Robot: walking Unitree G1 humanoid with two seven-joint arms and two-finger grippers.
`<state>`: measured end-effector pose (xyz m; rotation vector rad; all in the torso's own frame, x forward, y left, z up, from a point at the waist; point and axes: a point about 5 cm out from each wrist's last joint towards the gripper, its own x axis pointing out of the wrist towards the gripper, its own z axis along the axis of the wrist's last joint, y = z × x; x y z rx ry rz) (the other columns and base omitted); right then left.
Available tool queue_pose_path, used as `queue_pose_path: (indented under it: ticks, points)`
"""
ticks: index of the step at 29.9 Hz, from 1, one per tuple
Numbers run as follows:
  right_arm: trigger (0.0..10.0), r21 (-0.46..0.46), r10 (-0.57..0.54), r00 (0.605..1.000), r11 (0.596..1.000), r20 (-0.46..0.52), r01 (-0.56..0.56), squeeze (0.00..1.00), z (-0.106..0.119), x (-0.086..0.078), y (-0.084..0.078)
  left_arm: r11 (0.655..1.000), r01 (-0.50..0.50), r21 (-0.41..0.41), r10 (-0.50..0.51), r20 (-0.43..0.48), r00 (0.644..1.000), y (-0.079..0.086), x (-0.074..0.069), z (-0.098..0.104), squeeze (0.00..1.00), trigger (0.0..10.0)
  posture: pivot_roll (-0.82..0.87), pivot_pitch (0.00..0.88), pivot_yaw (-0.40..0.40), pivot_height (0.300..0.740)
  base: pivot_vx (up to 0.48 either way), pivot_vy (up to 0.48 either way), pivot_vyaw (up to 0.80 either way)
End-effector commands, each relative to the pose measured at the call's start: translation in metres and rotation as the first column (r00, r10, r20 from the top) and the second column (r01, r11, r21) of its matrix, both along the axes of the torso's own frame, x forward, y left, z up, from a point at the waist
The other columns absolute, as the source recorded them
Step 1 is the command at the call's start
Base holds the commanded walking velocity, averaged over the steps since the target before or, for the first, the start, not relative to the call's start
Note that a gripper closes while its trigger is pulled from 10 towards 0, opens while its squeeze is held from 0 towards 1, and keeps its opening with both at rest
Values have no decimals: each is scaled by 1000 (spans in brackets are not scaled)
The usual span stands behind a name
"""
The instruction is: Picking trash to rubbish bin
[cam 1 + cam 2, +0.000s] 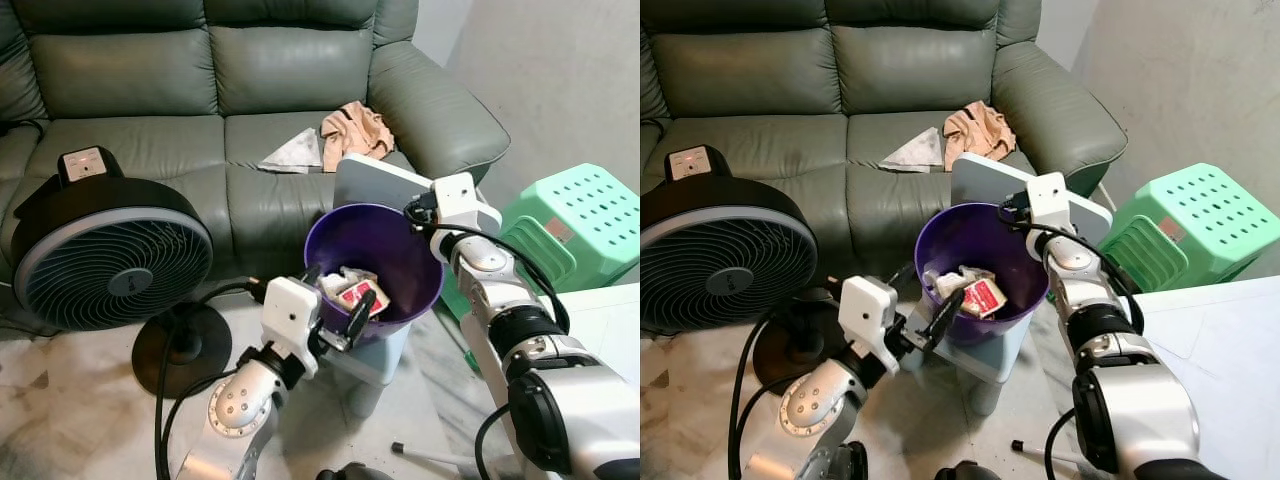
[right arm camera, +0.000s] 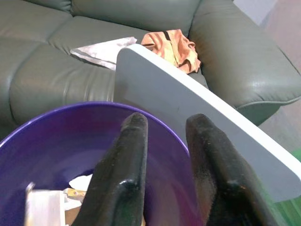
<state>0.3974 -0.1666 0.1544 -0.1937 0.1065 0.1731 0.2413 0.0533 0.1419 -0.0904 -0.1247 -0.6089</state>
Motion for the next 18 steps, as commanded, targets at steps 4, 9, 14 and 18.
queue_pose_path:
  ticks: [4,9,14,18]
  points:
    - [10000,51,-7,999,999,44,5,1000,11,3,-4,999,-41,-2,41,12,999,9,16,3,0,10000,105,154,-118,715,0,0,0]
    - [10000,178,52,992,981,113,-71,424,20,1,-5,995,-98,-30,98,28,995,23,36,11,0,10000,94,118,-99,715,0,0,0]
    - [10000,265,108,968,950,226,-167,0,30,-4,-12,990,-137,-17,138,46,989,40,53,14,0,10000,93,88,-85,715,0,0,0]
    - [10000,277,161,935,927,315,-253,0,29,-16,-15,980,-195,-28,197,65,978,57,65,22,0,10000,96,72,-79,715,0,0,0]
